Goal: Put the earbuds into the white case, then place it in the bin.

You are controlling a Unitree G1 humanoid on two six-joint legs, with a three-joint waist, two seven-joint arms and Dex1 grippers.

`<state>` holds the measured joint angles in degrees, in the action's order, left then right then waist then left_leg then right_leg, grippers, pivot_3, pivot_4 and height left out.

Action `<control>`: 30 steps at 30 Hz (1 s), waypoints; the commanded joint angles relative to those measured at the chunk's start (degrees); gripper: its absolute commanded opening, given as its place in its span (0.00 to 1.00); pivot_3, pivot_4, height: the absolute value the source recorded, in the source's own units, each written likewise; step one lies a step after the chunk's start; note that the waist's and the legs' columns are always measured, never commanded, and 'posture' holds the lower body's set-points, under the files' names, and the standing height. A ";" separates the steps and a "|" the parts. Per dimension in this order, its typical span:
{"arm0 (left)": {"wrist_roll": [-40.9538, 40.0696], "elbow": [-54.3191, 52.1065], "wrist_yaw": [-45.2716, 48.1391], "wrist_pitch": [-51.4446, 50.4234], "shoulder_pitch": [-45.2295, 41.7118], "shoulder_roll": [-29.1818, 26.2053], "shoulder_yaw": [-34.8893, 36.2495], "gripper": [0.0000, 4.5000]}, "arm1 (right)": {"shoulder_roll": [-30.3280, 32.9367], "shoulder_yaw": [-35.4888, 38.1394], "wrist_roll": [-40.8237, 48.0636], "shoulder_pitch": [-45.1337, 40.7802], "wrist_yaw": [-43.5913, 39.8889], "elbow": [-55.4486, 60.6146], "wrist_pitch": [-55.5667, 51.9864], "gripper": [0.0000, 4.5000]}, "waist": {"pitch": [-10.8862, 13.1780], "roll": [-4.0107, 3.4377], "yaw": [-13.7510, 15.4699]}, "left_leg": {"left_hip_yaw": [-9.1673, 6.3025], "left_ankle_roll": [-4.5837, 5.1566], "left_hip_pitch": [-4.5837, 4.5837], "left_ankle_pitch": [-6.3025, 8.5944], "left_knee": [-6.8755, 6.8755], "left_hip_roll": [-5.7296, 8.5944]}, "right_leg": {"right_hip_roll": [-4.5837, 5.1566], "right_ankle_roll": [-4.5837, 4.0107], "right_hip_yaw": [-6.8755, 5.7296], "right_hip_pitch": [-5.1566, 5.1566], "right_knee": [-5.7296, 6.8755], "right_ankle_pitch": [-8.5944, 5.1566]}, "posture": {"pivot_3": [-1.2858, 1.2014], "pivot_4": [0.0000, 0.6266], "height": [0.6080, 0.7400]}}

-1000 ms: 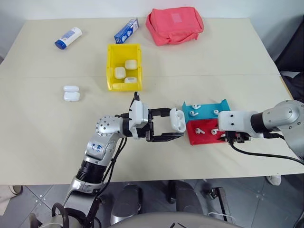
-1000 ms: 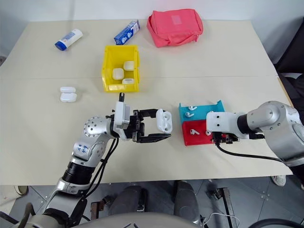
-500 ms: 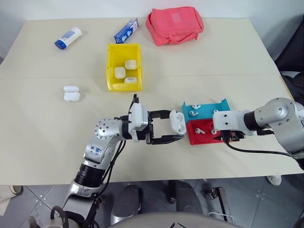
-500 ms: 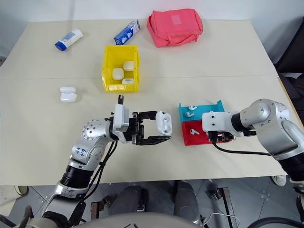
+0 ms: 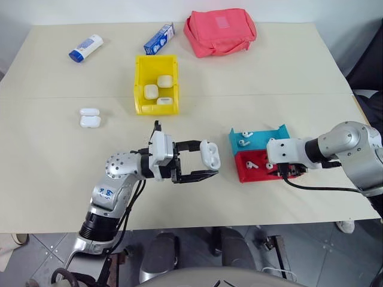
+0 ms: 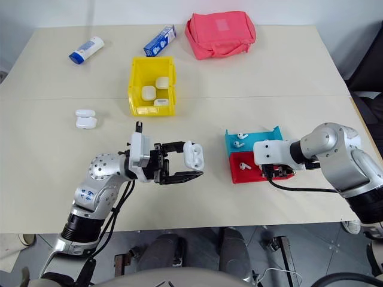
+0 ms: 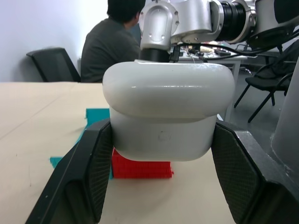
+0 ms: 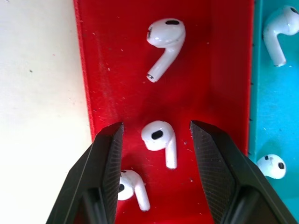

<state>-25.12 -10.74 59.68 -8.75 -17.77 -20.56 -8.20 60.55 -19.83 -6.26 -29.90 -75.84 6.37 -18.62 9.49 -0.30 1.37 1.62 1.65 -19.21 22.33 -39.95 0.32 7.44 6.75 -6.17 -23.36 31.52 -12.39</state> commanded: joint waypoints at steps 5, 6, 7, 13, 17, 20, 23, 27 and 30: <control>-1.35 -2.67 0.06 0.82 -0.13 -0.01 0.31 0.62 | -0.63 0.50 -1.34 -1.06 -0.86 -0.63 1.44 0.52 | 0.00 0.00 -0.02 | 0.00 0.00 0.00 0.00 0.00 0.00 | 0.00 0.00 0.00 0.00 0.00 0.00 | 0.52 0.24 1.00; -1.32 -2.76 0.00 0.84 -0.06 0.03 0.24 0.62 | -0.72 0.60 -1.28 -1.03 -0.95 -0.62 1.28 0.52 | 0.00 0.00 -0.02 | 0.00 0.00 0.00 0.00 0.00 0.00 | 0.00 0.00 0.00 0.00 0.00 0.00 | 0.52 0.24 1.00; -1.28 -2.82 -0.08 0.85 -0.01 0.07 0.20 0.62 | -0.66 0.64 -1.32 -0.93 -1.08 -0.60 1.37 0.52 | 0.00 0.00 -0.01 | 0.00 0.00 0.00 0.00 0.00 0.00 | -0.01 0.00 0.00 0.00 0.00 0.00 | 0.52 0.24 1.00; -1.19 -2.58 -0.11 1.02 -0.19 0.13 0.24 0.62 | -0.58 0.56 -1.61 -0.77 -1.36 -0.99 1.88 0.43 | 0.00 0.00 -0.01 | 0.00 0.00 0.00 0.00 0.00 0.00 | 0.00 0.00 0.00 0.01 0.00 0.00 | 0.52 0.24 1.00; -1.04 -2.53 -0.27 1.10 -0.26 0.20 0.20 0.62 | -0.91 0.46 -1.70 -0.85 -1.34 -1.20 1.91 0.16 | 0.00 0.00 -0.02 | 0.00 -0.01 0.00 0.00 0.00 0.00 | 0.00 0.00 0.00 0.00 0.00 0.00 | 0.52 0.24 1.00; -0.96 -2.48 -0.37 1.14 -0.30 0.23 0.21 0.62 | -1.12 0.50 -1.77 -0.90 -1.33 -1.33 1.86 0.00 | 0.00 0.00 -0.01 | 0.00 -0.01 0.00 0.00 0.00 0.00 | 0.00 0.00 0.00 0.00 0.00 0.00 | 0.52 0.24 1.00; -0.91 -2.34 -0.42 1.19 -0.36 0.25 0.23 0.62 | -1.21 0.55 -2.00 -0.98 -1.29 -1.54 1.83 0.00 | 0.00 0.00 -0.02 | 0.00 -0.01 0.00 0.00 0.00 0.00 | 0.00 0.00 0.00 0.01 0.00 0.00 | 0.52 0.24 1.00; -0.87 -2.12 -0.43 1.38 -0.57 0.42 0.19 0.62 | -1.54 1.47 -1.54 -1.12 -0.58 -1.48 1.46 0.00 | 0.00 0.00 -0.03 | 0.00 -0.01 0.01 0.00 0.00 0.00 | 0.00 0.00 0.00 0.01 0.00 0.00 | 0.52 0.24 1.00; -0.80 -1.39 -0.23 1.45 -1.06 0.59 0.13 0.62 | -1.90 3.77 -0.07 -2.49 0.13 -0.90 0.02 0.00 | 0.00 0.00 -0.04 | 0.00 -0.01 0.01 0.00 0.00 0.00 | 0.00 0.00 0.00 0.00 0.00 0.00 | 0.52 0.24 1.00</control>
<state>-25.30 -10.70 59.50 -8.57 -17.82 -20.35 -8.09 58.41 -19.33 -7.53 -30.90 -76.22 4.47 -17.83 9.49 -0.31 1.34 1.63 1.64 -19.21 22.34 -39.95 0.32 7.44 6.75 -6.17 -23.36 31.52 -12.39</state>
